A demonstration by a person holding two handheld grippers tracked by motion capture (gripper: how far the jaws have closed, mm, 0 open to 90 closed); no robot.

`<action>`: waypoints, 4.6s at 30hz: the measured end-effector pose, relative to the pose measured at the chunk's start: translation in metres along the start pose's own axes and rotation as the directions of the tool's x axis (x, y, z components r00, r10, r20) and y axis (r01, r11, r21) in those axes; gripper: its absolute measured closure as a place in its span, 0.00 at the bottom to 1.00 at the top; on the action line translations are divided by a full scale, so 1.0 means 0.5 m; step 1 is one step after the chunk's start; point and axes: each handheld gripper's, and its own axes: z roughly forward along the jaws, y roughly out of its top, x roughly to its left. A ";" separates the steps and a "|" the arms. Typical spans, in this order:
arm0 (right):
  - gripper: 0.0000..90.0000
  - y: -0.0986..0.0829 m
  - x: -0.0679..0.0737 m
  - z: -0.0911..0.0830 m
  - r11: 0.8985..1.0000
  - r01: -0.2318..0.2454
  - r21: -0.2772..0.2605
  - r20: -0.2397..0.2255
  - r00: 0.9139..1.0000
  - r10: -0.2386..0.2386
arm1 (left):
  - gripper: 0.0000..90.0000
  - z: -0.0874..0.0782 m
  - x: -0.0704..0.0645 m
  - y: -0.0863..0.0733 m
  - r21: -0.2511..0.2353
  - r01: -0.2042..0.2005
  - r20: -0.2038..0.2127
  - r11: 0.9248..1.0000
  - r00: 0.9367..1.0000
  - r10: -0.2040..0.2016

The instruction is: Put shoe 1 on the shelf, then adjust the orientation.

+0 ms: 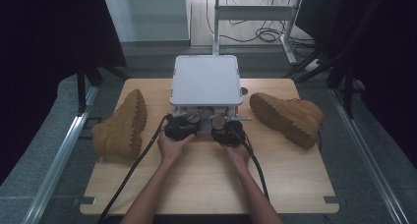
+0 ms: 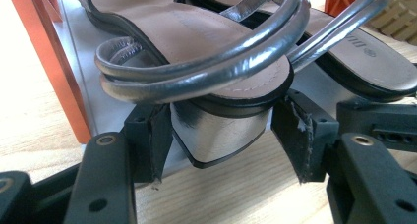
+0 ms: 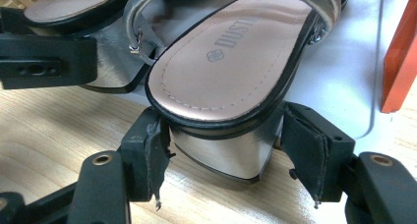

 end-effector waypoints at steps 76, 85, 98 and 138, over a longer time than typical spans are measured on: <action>0.27 0.015 -0.003 -0.038 0.998 0.002 -0.062 -0.025 1.000 -0.004 | 0.31 -0.069 0.009 -0.024 -0.046 -0.001 0.031 0.999 1.000 0.003; 0.28 -0.010 0.005 -0.079 0.996 0.070 -0.051 -0.082 0.994 -0.074 | 0.32 -0.121 0.002 -0.054 -0.057 -0.033 0.064 0.998 0.997 0.037; 0.33 -0.061 -0.017 -0.136 0.994 0.093 -0.058 -0.156 0.983 -0.101 | 0.35 -0.191 0.014 -0.106 -0.057 -0.046 0.090 0.997 0.995 0.051; 0.36 -0.105 -0.056 -0.218 0.986 0.157 -0.054 -0.173 0.971 -0.164 | 0.61 -0.296 0.056 -0.142 -0.041 -0.051 0.128 0.998 0.990 0.056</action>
